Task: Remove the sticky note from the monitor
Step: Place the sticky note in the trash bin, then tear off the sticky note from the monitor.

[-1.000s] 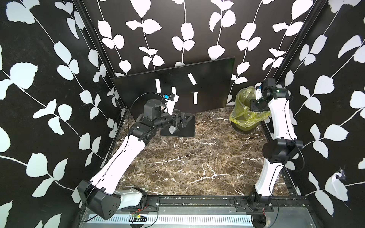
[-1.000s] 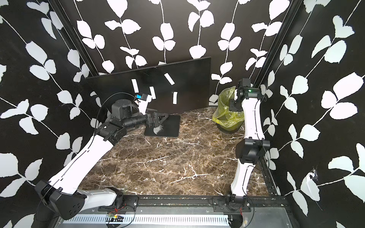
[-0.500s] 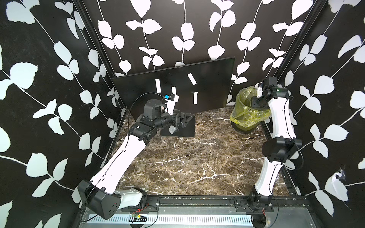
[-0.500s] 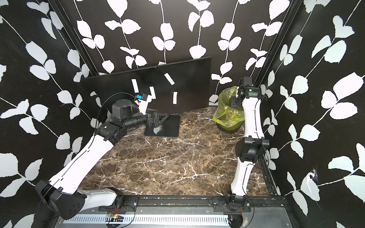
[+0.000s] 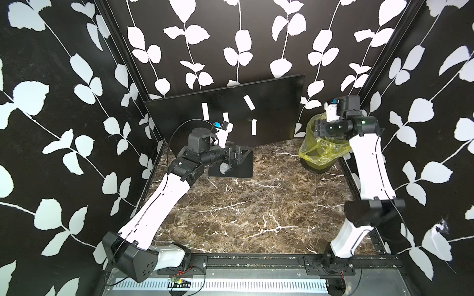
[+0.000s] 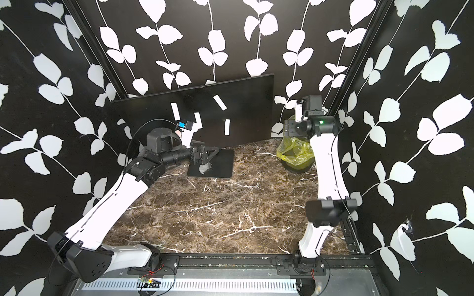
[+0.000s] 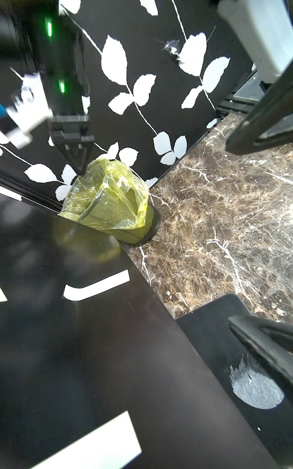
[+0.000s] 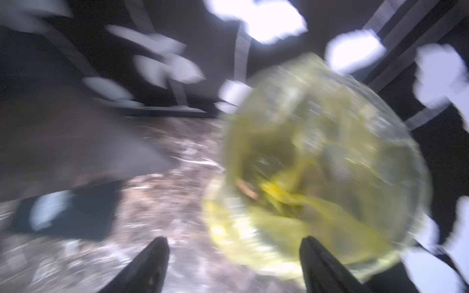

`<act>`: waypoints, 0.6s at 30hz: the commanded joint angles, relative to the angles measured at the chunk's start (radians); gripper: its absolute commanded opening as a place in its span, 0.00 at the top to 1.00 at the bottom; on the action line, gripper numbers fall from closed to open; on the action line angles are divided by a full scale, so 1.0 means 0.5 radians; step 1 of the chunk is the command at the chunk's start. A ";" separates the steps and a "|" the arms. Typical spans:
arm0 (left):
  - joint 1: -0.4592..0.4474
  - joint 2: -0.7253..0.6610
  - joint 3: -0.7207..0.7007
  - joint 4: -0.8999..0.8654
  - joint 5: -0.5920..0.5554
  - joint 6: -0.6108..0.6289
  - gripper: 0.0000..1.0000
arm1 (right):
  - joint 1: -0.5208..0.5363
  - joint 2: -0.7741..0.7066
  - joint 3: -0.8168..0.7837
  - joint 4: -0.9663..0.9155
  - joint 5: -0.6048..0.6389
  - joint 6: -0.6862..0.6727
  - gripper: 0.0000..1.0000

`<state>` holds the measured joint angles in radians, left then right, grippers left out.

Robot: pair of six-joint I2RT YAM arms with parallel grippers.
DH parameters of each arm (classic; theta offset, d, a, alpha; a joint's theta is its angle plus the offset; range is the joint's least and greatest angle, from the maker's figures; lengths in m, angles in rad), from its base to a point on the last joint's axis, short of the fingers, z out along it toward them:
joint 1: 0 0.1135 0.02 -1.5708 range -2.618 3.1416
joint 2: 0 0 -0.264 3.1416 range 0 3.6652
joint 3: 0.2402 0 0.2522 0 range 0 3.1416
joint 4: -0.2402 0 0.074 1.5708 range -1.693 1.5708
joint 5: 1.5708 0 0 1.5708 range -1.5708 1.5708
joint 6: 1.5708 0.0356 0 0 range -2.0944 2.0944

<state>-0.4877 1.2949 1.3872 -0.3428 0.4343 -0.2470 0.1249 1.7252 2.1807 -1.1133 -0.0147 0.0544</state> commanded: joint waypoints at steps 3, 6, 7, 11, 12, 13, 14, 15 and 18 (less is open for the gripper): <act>-0.009 -0.041 0.043 -0.063 -0.026 0.047 0.01 | 0.341 -0.232 -0.424 0.537 -0.359 0.397 0.24; -0.010 -0.062 0.036 -0.091 -0.034 0.054 0.01 | 0.547 -0.288 -0.564 0.776 -0.425 0.622 0.25; -0.009 -0.071 0.035 -0.096 -0.037 0.055 0.01 | 0.592 -0.283 -0.590 0.844 -0.445 0.691 0.26; -0.009 -0.103 -0.010 -0.103 -0.041 0.053 0.01 | 0.754 -0.157 -0.595 1.016 -0.526 0.892 0.28; -0.009 -0.111 -0.022 -0.103 -0.043 0.051 0.01 | 0.784 -0.129 -0.581 1.053 -0.536 0.922 0.29; -0.010 -0.120 -0.034 -0.096 -0.048 0.049 0.01 | 0.804 -0.102 -0.561 1.076 -0.546 0.945 0.29; -0.010 -0.135 -0.052 -0.092 -0.048 0.047 0.01 | 0.825 -0.058 -0.533 1.093 -0.563 0.975 0.29; -0.009 -0.141 -0.060 -0.092 -0.049 0.048 0.01 | 0.837 -0.040 -0.516 1.109 -0.583 0.998 0.29; -0.010 -0.155 -0.082 -0.084 -0.051 0.052 0.01 | 0.850 0.010 -0.485 1.180 -0.633 1.075 0.30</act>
<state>-0.4885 1.2507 1.3655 -0.3813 0.4107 -0.2348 0.5476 1.7267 1.8942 -0.6285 -0.2928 0.5198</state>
